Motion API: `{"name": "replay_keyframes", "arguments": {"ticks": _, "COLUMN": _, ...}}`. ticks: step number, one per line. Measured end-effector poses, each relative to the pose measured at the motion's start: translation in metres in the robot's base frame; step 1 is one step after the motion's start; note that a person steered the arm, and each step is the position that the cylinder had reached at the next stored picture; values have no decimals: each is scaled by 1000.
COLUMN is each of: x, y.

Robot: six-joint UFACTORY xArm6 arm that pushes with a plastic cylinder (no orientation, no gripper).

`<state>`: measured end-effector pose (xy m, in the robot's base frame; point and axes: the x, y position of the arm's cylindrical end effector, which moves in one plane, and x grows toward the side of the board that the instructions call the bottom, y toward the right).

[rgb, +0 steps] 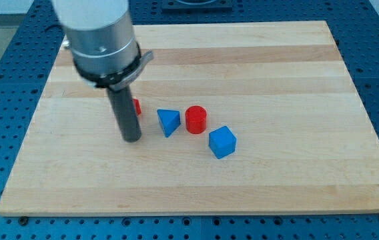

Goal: Push the red star to the center

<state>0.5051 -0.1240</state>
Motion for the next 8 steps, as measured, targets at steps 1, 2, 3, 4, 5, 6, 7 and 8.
{"name": "replay_keyframes", "arguments": {"ticks": 1, "x": -5, "y": -24}}
{"name": "replay_keyframes", "arguments": {"ticks": 2, "x": -37, "y": -38}}
{"name": "replay_keyframes", "arguments": {"ticks": 3, "x": -68, "y": -41}}
{"name": "replay_keyframes", "arguments": {"ticks": 4, "x": -69, "y": -34}}
{"name": "replay_keyframes", "arguments": {"ticks": 5, "x": -69, "y": -30}}
{"name": "replay_keyframes", "arguments": {"ticks": 6, "x": -64, "y": -34}}
{"name": "replay_keyframes", "arguments": {"ticks": 7, "x": -49, "y": -23}}
{"name": "replay_keyframes", "arguments": {"ticks": 8, "x": -63, "y": -3}}
